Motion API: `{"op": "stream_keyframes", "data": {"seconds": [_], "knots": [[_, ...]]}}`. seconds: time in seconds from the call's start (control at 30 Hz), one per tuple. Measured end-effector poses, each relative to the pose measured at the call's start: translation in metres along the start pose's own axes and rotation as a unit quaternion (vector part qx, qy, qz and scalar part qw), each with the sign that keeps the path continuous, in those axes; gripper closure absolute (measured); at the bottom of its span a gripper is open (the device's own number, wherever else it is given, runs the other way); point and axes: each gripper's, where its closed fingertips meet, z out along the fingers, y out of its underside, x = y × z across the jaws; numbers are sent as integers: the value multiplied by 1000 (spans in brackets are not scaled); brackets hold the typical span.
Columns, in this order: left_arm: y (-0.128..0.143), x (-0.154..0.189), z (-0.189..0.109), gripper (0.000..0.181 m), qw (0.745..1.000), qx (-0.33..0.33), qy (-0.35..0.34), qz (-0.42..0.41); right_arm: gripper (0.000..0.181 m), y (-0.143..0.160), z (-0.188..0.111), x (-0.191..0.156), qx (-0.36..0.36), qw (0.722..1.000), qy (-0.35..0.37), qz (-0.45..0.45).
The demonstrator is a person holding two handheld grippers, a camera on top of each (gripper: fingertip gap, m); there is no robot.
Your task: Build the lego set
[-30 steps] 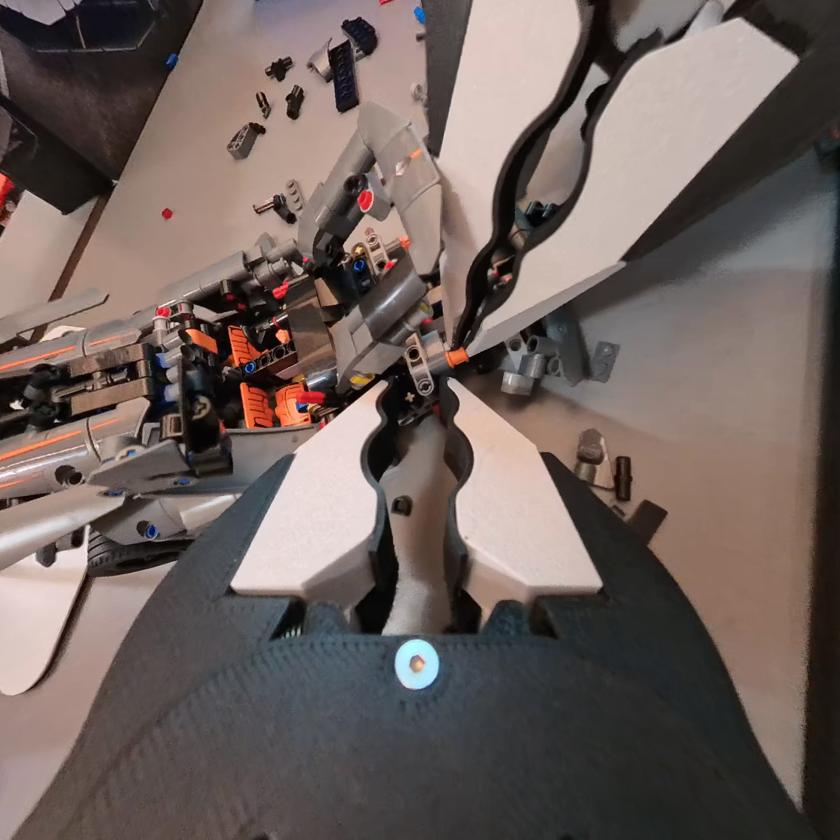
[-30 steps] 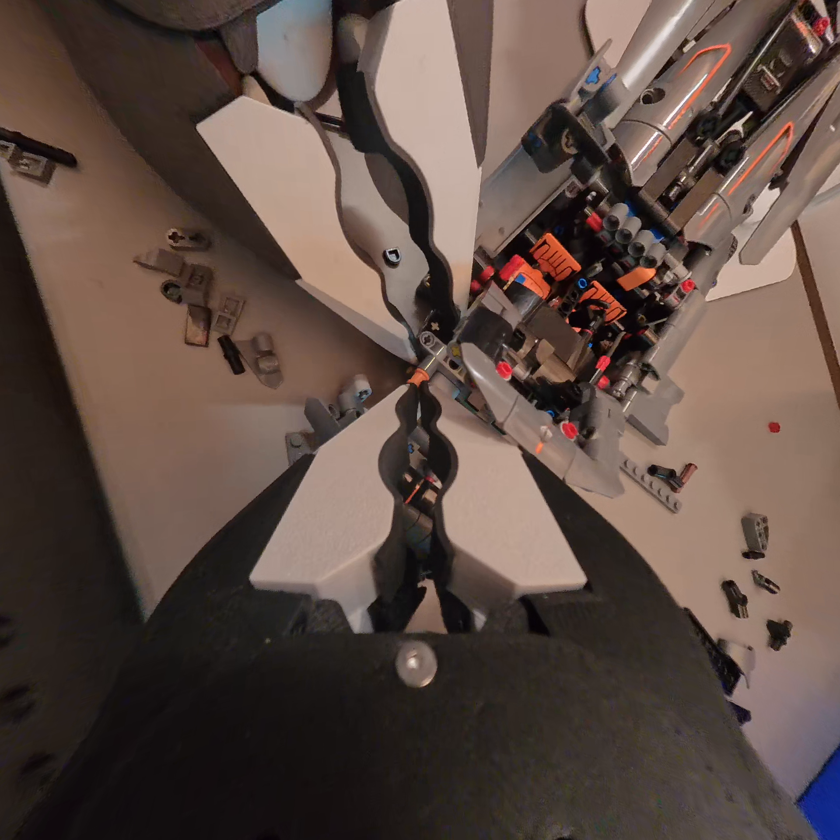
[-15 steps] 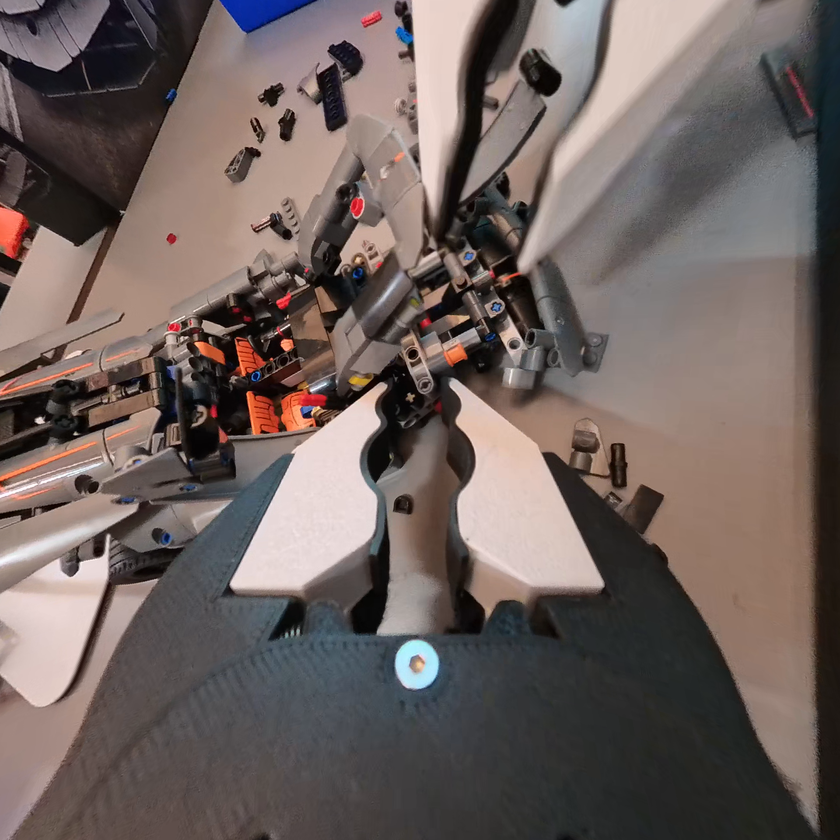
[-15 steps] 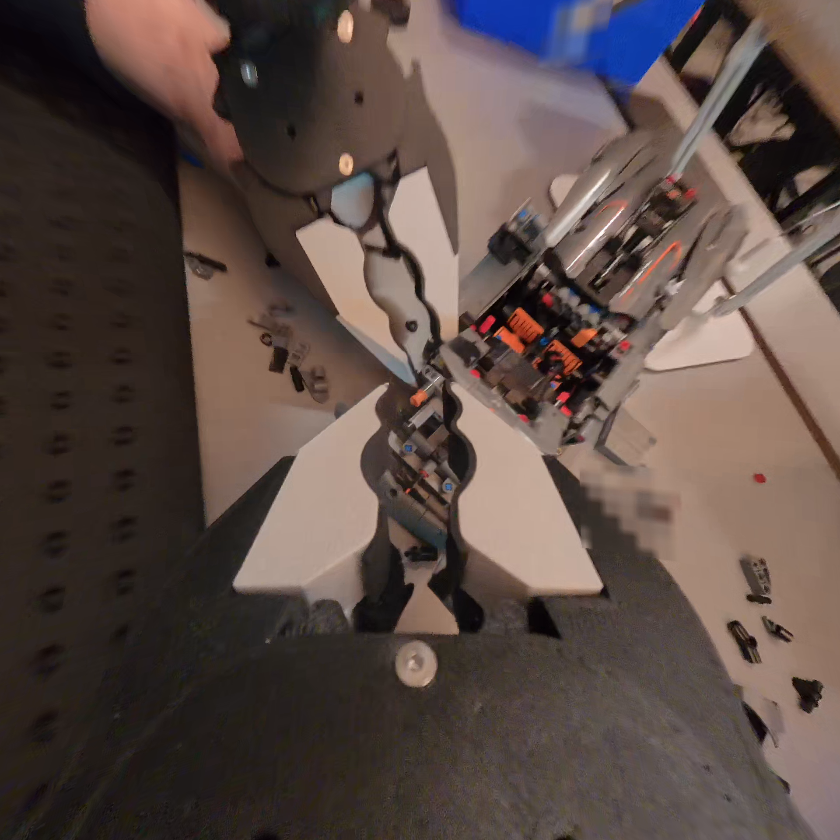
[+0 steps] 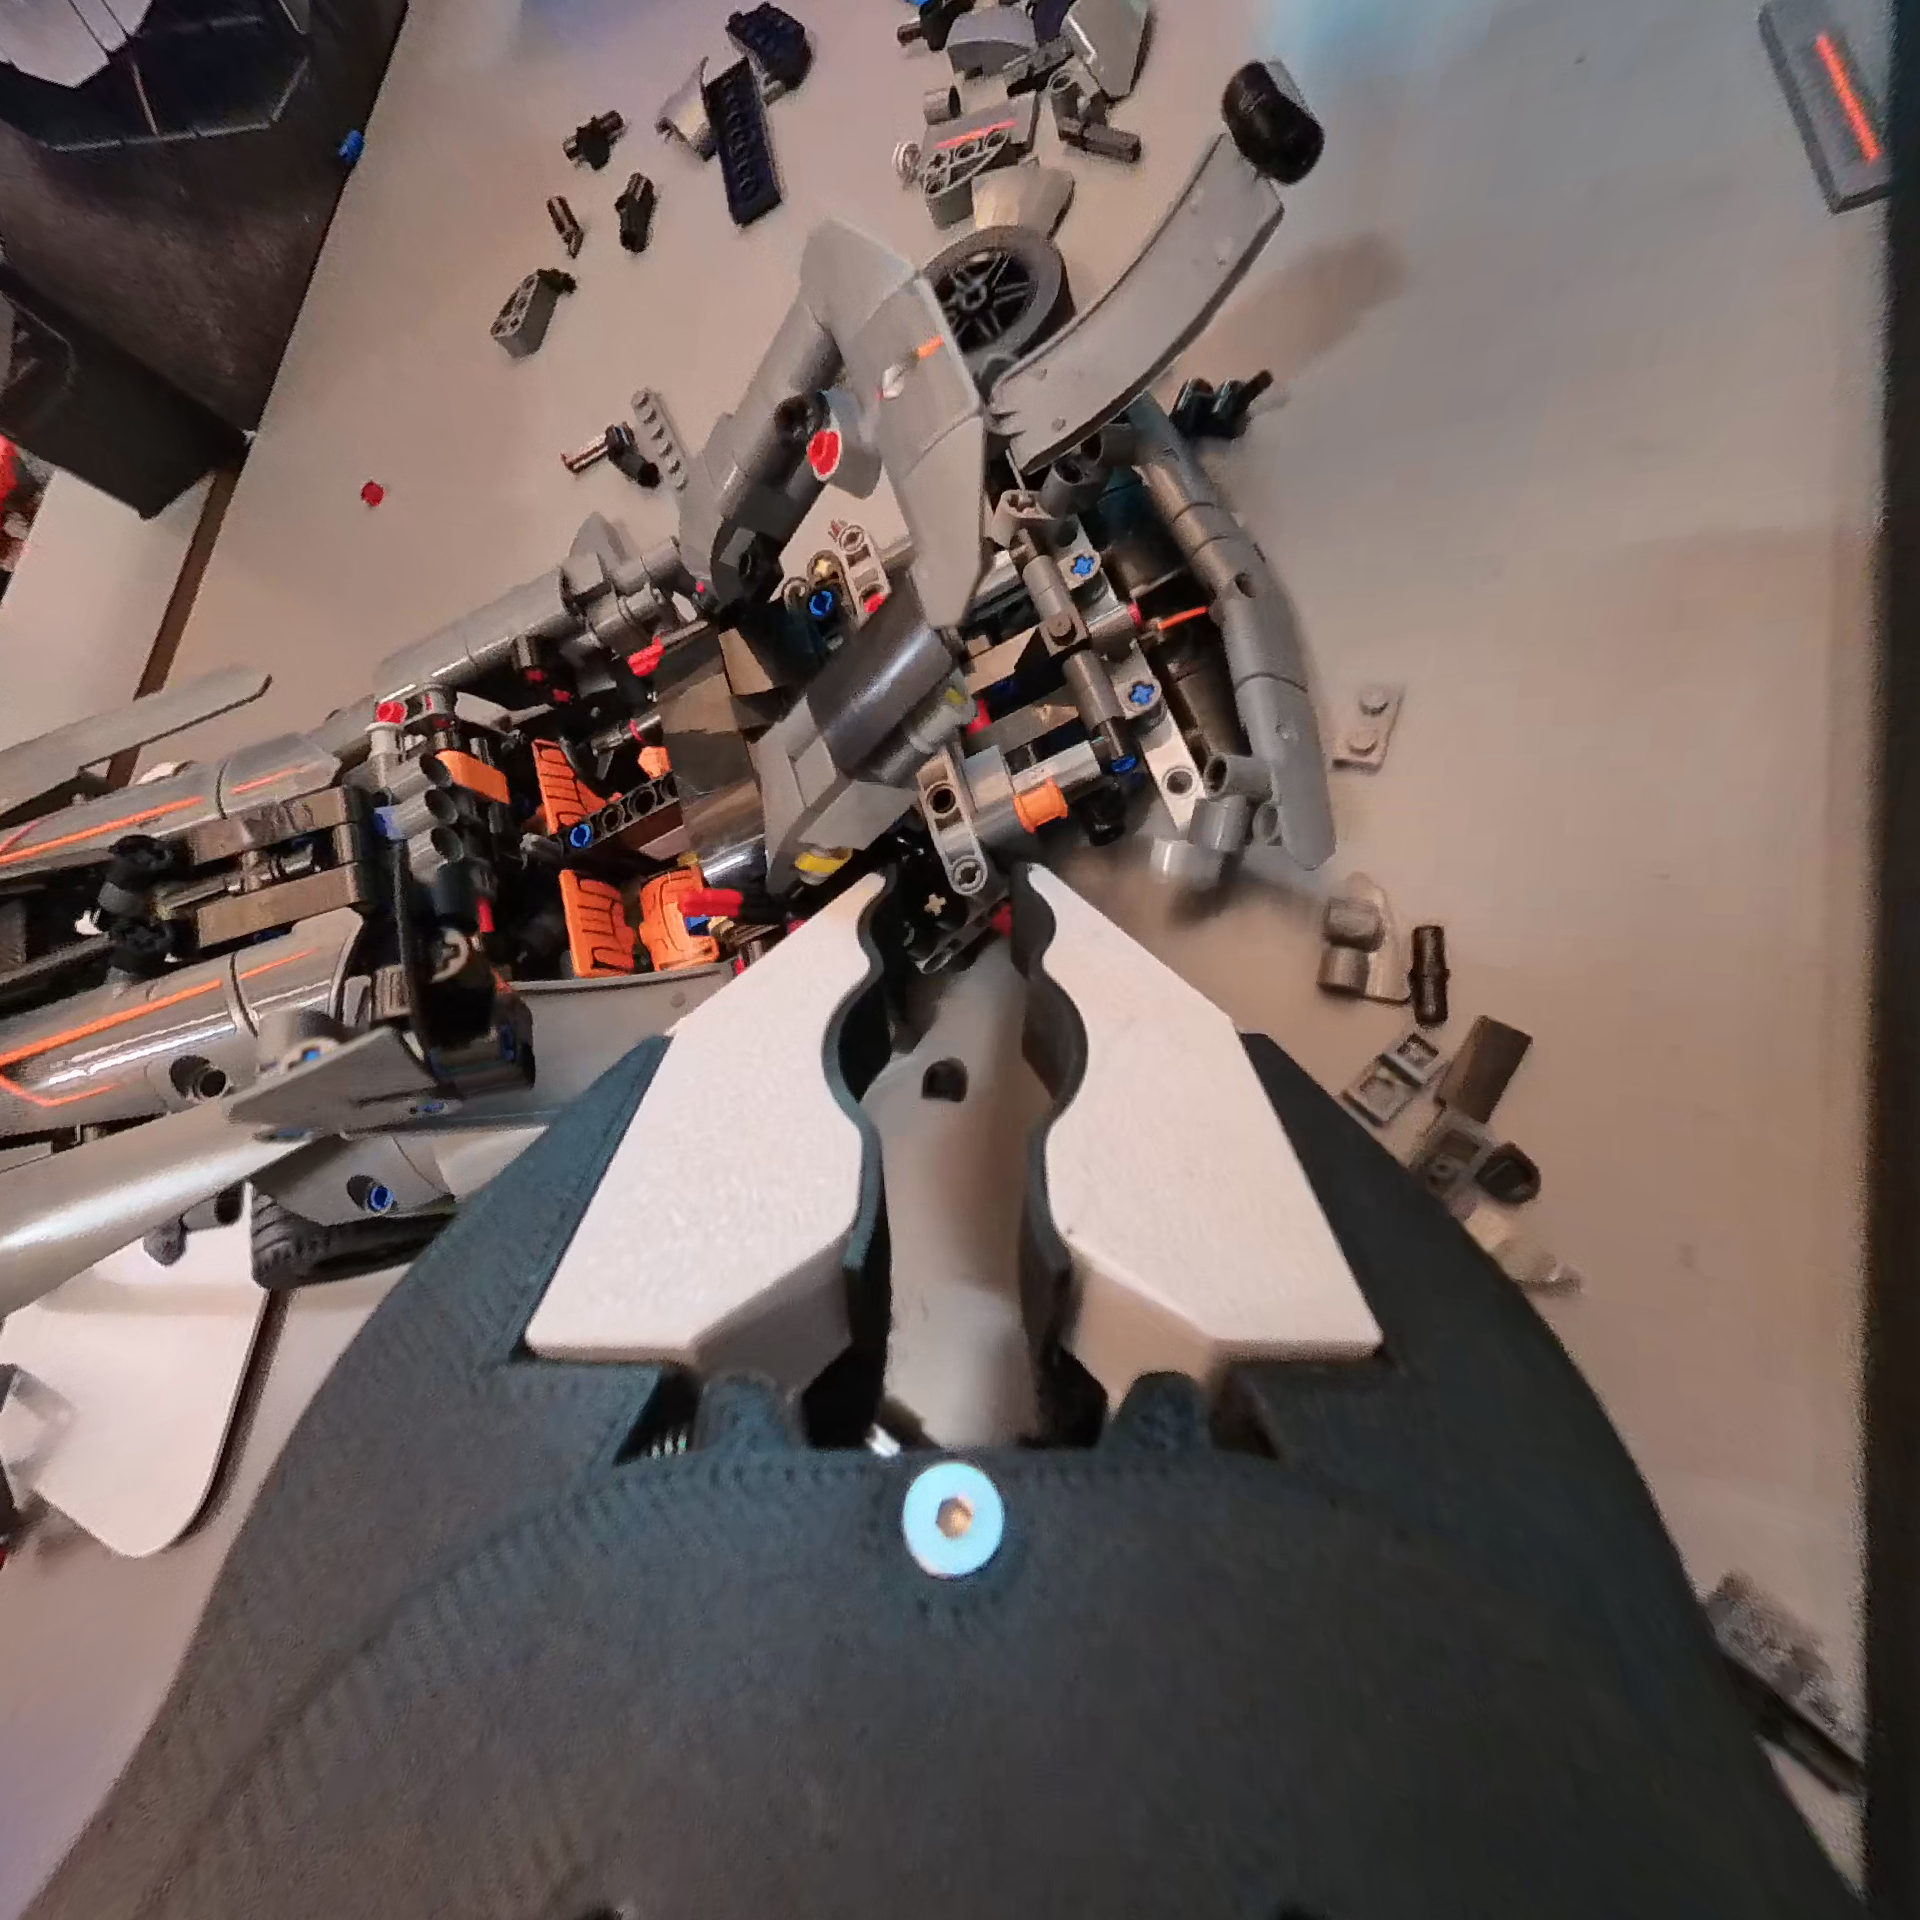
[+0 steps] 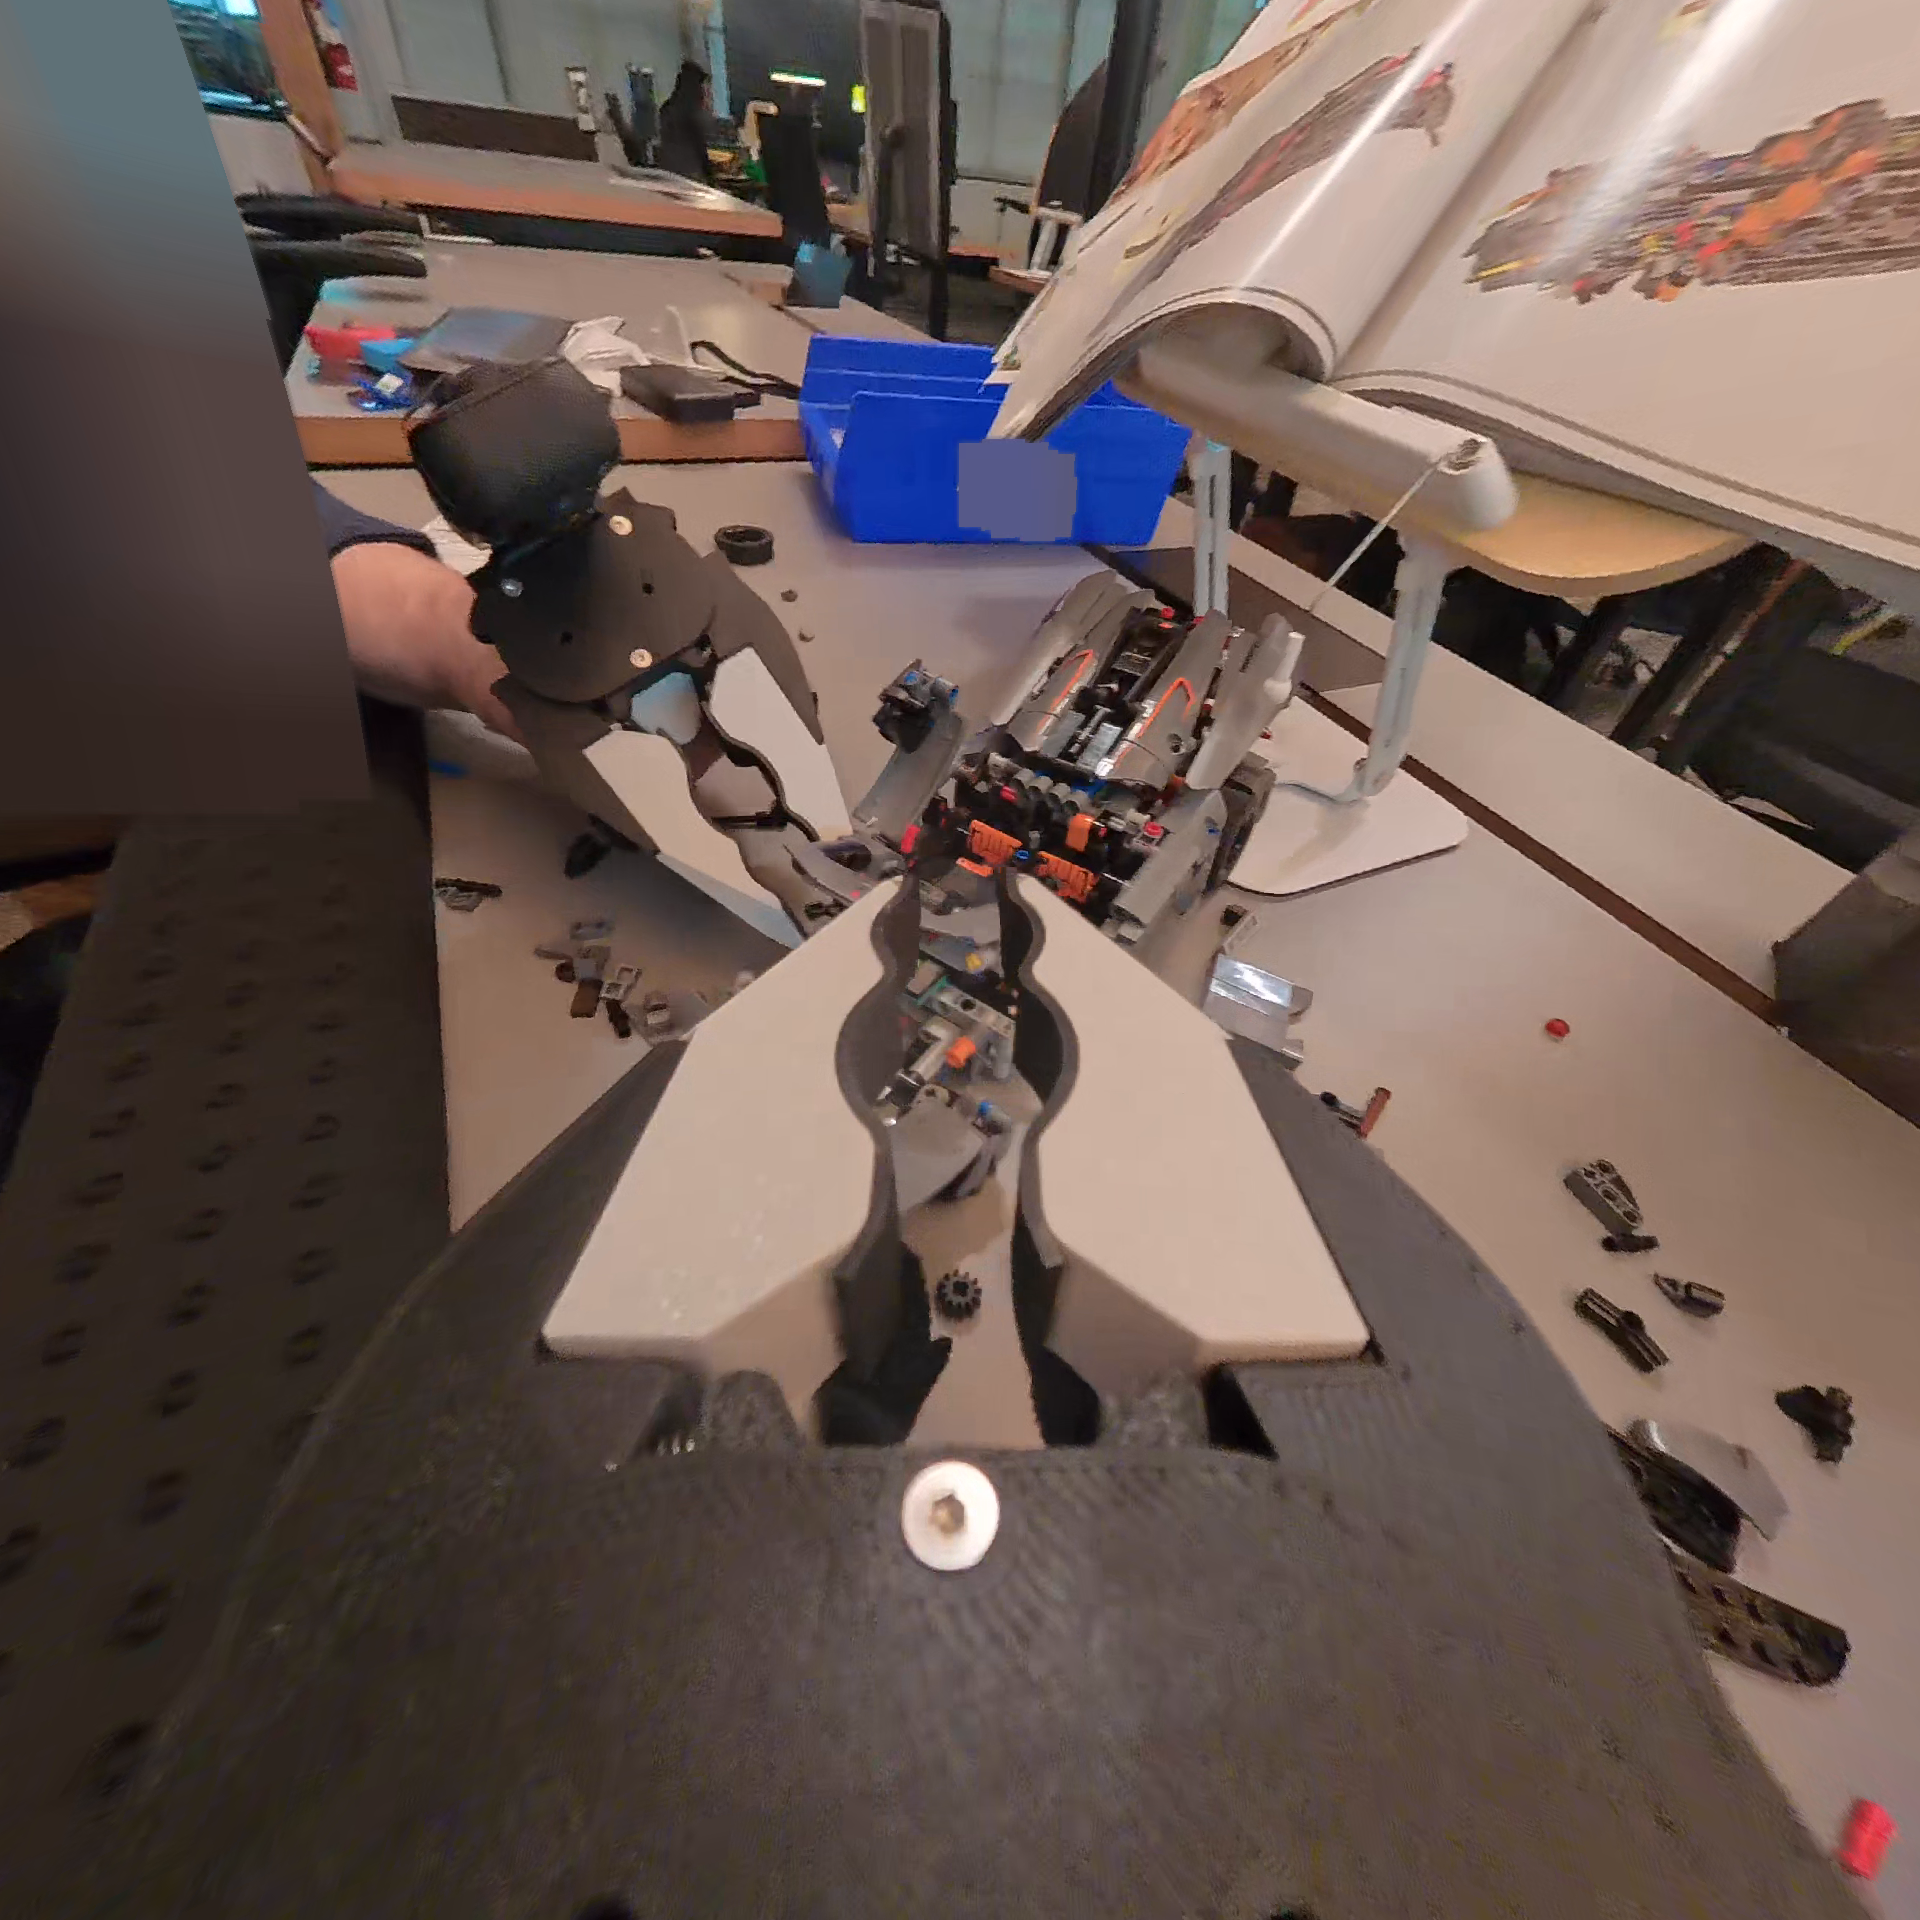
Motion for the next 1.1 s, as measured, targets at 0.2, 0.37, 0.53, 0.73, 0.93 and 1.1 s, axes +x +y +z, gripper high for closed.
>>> {"op": "stream_keyframes", "data": {"seconds": [0.2,0.37,0.53,0.73,0.93,1.1], "knots": [[11,-5,-8,165,1000,-12,12,12,167,10,6,4,-25,1000,17,1],[20,-6,-17,165,999,-21,28,32,166,22,10,6,-55,998,22,8],[31,-14,-25,164,997,-48,27,46,164,30,12,7,-73,997,23,17],[40,-20,-40,160,995,-70,31,65,164,35,14,7,-86,996,24,19],[50,-19,-54,161,993,-86,47,70,165,41,16,5,-101,995,22,15],[55,-10,-54,159,990,-101,64,71,165,47,20,3,-118,993,19,12]]}}
